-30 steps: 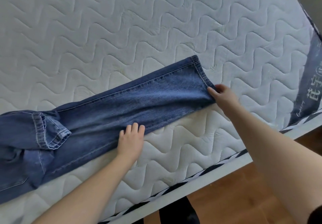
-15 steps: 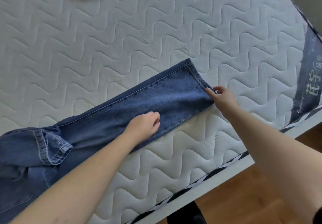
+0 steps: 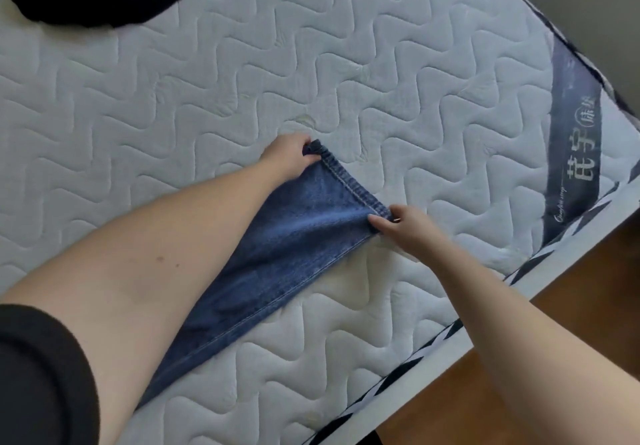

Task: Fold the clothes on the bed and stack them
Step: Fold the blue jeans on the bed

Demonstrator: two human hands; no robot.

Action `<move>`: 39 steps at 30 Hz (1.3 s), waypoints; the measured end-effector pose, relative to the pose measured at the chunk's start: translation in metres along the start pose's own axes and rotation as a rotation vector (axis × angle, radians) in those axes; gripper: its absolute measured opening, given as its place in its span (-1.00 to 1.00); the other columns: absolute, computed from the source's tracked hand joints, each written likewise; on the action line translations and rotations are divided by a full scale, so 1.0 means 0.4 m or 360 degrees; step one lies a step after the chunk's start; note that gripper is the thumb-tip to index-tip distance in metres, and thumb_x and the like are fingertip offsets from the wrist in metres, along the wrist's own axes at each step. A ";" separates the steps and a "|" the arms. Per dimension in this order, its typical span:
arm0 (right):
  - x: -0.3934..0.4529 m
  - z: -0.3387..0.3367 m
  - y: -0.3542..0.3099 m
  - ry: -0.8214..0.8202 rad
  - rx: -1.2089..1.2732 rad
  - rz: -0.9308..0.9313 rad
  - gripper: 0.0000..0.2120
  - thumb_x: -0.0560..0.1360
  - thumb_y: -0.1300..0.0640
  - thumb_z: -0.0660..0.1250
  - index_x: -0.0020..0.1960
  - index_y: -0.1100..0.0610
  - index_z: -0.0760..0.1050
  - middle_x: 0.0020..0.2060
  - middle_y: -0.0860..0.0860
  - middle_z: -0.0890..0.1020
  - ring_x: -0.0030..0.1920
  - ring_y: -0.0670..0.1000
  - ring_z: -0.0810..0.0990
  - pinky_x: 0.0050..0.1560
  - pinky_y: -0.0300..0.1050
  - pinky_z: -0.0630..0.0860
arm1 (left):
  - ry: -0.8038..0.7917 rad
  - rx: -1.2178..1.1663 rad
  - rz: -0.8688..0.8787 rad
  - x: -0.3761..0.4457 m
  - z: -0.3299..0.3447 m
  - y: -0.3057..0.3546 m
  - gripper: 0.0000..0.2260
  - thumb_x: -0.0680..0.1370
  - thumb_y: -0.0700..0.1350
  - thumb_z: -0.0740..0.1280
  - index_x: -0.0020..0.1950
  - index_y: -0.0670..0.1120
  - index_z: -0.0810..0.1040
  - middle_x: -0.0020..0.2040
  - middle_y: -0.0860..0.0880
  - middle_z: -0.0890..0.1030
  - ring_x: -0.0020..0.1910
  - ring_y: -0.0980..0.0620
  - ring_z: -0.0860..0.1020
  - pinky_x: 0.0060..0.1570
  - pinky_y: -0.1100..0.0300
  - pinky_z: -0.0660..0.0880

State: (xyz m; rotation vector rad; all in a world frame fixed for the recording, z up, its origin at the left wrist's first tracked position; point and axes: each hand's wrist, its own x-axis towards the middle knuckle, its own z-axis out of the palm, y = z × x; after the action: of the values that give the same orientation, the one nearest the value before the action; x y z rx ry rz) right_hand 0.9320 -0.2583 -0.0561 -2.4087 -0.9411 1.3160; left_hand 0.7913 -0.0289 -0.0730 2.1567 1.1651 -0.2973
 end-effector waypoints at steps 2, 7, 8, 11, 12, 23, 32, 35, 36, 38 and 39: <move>-0.018 -0.006 -0.001 0.0150 0.0158 0.0018 -0.68 0.50 -0.08 0.38 -0.23 0.16 0.46 -0.31 0.05 0.64 -0.29 0.03 0.62 -0.28 -0.08 0.47 | 0.0023 -0.0083 0.0127 0.016 -0.026 0.007 -0.79 0.58 -0.05 0.35 0.12 -0.16 0.54 0.09 -0.17 0.61 0.11 -0.15 0.53 -0.05 0.16 0.34; -0.027 0.030 0.003 0.0596 0.0476 0.0084 -0.76 0.44 0.04 0.45 -0.19 0.04 0.38 -0.30 -0.05 0.56 -0.31 -0.05 0.50 -0.35 -0.14 0.36 | -0.0029 -0.0123 0.0129 0.057 -0.050 0.026 -0.76 0.57 -0.04 0.37 0.19 -0.12 0.58 0.11 -0.13 0.63 0.02 0.00 0.51 -0.10 0.24 0.31; -0.022 0.037 0.003 0.0614 0.0600 0.0103 -0.75 0.44 0.07 0.47 -0.14 0.03 0.38 -0.26 -0.06 0.55 -0.27 -0.06 0.51 -0.30 -0.15 0.38 | -0.0025 -0.0117 0.0095 0.063 -0.042 0.030 -0.75 0.56 -0.03 0.38 0.18 -0.12 0.59 0.11 -0.13 0.63 0.03 -0.01 0.52 -0.08 0.23 0.34; -0.007 0.062 0.000 0.0646 0.0790 0.0086 -0.68 0.46 0.21 0.46 0.12 0.02 0.41 -0.09 -0.07 0.54 -0.12 -0.07 0.55 -0.06 -0.18 0.46 | 0.0107 -0.0078 -0.0069 0.076 -0.012 0.038 -0.73 0.52 0.03 0.42 0.13 -0.09 0.59 0.09 -0.11 0.62 0.09 -0.12 0.55 0.05 0.13 0.45; -0.005 0.072 0.000 0.0667 0.0803 0.0096 -0.62 0.47 0.22 0.45 0.21 0.03 0.41 -0.03 -0.05 0.53 -0.06 -0.06 0.55 -0.02 -0.21 0.45 | 0.0183 -0.0087 -0.0128 0.072 -0.003 0.037 -0.72 0.51 0.08 0.42 0.12 -0.06 0.56 0.07 -0.08 0.61 0.09 -0.12 0.55 0.05 0.10 0.46; 0.016 0.111 -0.012 0.0573 0.0992 0.0567 -0.64 0.40 0.10 0.51 0.06 0.09 0.39 -0.11 0.05 0.63 -0.08 0.13 0.65 -0.05 0.10 0.59 | -0.0223 0.0181 -0.0166 -0.048 -0.037 -0.113 -0.77 0.47 -0.14 0.46 0.11 -0.11 0.62 0.02 -0.17 0.66 -0.03 -0.13 0.58 -0.11 0.16 0.43; -0.028 0.152 -0.040 0.0612 0.1232 0.0709 -0.67 0.59 -0.10 0.26 -0.03 0.18 0.48 -0.27 0.10 0.67 -0.34 0.03 0.67 -0.24 -0.01 0.64 | 0.0276 -0.0240 -0.0289 -0.101 -0.018 -0.187 -0.76 0.51 0.08 0.41 0.04 -0.02 0.48 -0.08 0.03 0.56 -0.12 -0.01 0.49 -0.10 0.14 0.42; -0.093 0.238 -0.076 0.0133 0.1301 0.0734 -0.57 0.59 -0.15 0.25 -0.17 0.22 0.48 -0.44 0.09 0.59 -0.55 -0.04 0.55 -0.56 -0.25 0.45 | 0.0105 -0.0072 -0.0327 -0.179 -0.035 -0.275 -0.63 0.41 0.12 0.51 0.06 -0.01 0.48 -0.04 0.00 0.55 -0.07 -0.04 0.51 -0.03 0.10 0.47; -0.119 0.273 -0.093 -0.0033 0.1322 0.0742 -0.59 0.57 -0.14 0.29 -0.18 0.22 0.47 -0.49 0.07 0.54 -0.58 -0.04 0.50 -0.58 -0.28 0.39 | 0.0025 -0.0031 -0.0352 -0.210 -0.040 -0.310 -0.59 0.38 0.09 0.54 0.09 -0.04 0.49 -0.01 -0.03 0.57 -0.05 -0.06 0.52 -0.03 0.11 0.46; -0.168 0.351 -0.136 -0.0323 0.1263 0.0704 -0.65 0.55 -0.09 0.35 -0.12 0.22 0.46 -0.43 0.10 0.56 -0.51 -0.02 0.53 -0.54 -0.26 0.40 | -0.0131 0.0019 -0.0439 -0.283 -0.052 -0.384 -0.58 0.35 0.02 0.58 0.08 -0.04 0.49 0.04 -0.08 0.59 -0.05 -0.05 0.51 -0.11 0.15 0.38; -0.186 0.387 -0.160 -0.0408 0.1223 0.0678 -0.67 0.55 -0.06 0.37 -0.08 0.23 0.47 -0.33 0.13 0.62 -0.44 0.00 0.61 -0.50 -0.24 0.45 | -0.0191 0.0056 -0.0469 -0.315 -0.061 -0.418 -0.61 0.35 0.00 0.58 0.03 -0.02 0.48 0.03 -0.08 0.60 -0.08 -0.04 0.50 -0.14 0.16 0.35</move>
State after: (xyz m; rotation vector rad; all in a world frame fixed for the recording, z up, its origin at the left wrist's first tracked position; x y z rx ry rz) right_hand 0.7494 -0.2713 -0.0632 -1.8912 0.0882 1.7421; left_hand 0.5808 -0.0317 -0.0679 1.9641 1.4155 -0.5720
